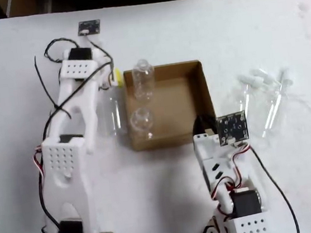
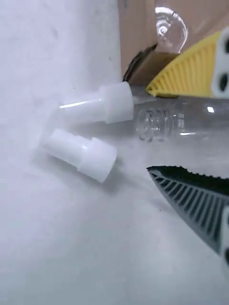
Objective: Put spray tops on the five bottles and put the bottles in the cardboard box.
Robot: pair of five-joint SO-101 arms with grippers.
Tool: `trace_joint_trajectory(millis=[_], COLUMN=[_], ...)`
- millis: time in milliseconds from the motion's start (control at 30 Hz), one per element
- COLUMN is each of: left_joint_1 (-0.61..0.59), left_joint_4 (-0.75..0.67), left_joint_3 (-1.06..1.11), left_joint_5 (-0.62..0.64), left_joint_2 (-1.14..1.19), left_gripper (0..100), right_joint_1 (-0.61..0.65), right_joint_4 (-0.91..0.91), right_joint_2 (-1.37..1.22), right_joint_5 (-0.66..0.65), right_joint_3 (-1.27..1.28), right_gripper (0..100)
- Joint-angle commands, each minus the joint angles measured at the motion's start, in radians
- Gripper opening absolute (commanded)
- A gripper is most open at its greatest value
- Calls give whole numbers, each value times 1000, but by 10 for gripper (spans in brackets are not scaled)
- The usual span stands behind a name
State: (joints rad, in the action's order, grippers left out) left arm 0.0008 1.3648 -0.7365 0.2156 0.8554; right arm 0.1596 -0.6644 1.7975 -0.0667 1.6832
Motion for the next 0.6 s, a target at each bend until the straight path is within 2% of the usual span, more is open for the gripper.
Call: trace_joint_trajectory(millis=[0,100,333,500,567], left_joint_1=[-5,-5,-5,-7,-7], left_joint_4=[-20,-25,-17,-2,6], left_joint_3=[-38,-38,-48,-48,-48], left_joint_5=[14,12,17,17,17], left_joint_2=[-8,-8,42,31,24], left_gripper=[117,123,225,221,175], right_joint_1=[-12,-12,-12,-12,-12], right_joint_4=[-4,-4,-4,-4,-4], right_joint_2=[5,5,5,5,5], right_joint_5=[2,2,2,2,2], right_joint_3=[8,8,8,8,8], right_gripper=[22,22,22,22,22])
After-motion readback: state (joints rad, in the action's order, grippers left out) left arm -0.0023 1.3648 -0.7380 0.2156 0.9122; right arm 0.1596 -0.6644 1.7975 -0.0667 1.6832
